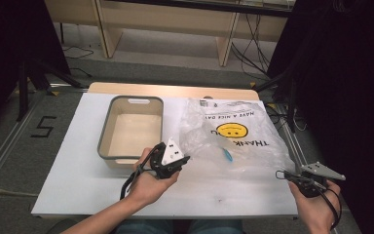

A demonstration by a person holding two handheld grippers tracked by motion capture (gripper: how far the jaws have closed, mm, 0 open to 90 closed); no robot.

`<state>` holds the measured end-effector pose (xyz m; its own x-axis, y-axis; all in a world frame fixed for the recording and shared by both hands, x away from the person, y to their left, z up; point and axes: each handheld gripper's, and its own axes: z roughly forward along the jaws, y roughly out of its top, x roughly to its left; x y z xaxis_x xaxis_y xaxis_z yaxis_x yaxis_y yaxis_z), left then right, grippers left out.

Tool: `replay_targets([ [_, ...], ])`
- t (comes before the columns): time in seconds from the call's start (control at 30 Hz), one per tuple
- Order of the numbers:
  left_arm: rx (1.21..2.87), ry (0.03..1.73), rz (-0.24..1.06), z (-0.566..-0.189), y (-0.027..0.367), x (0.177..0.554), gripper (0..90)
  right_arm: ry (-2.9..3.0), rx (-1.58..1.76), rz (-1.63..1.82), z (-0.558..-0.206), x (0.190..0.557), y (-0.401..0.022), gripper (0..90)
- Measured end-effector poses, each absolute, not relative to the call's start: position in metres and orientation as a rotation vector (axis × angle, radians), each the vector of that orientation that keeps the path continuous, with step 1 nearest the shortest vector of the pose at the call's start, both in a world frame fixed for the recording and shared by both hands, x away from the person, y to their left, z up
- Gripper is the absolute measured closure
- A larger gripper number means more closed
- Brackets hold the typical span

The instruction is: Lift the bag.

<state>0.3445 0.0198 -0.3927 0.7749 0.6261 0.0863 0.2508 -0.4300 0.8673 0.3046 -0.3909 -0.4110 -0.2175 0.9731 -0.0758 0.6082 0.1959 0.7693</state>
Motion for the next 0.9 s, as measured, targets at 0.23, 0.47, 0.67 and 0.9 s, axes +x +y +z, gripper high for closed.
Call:
replay_targets([
  [0.23, 1.997, 0.649, 0.512, -0.387, 0.021, 0.345, 89.3, 1.869, 1.455, 0.847, -0.407, 0.304, -0.391, 90.0],
  [0.47, 1.967, 0.653, 0.526, -0.38, 0.024, 0.347, 89.3, 1.839, 1.442, 0.86, -0.404, 0.304, -0.391, 90.0],
  [0.67, 1.941, 0.663, 0.543, -0.373, 0.029, 0.35, 89.3, 1.82, 1.432, 0.869, -0.402, 0.303, -0.392, 90.0],
  [0.9, 1.91, 0.66, 0.562, -0.366, 0.032, 0.351, 89.3, 1.782, 1.41, 0.885, -0.396, 0.303, -0.391, 90.0],
])
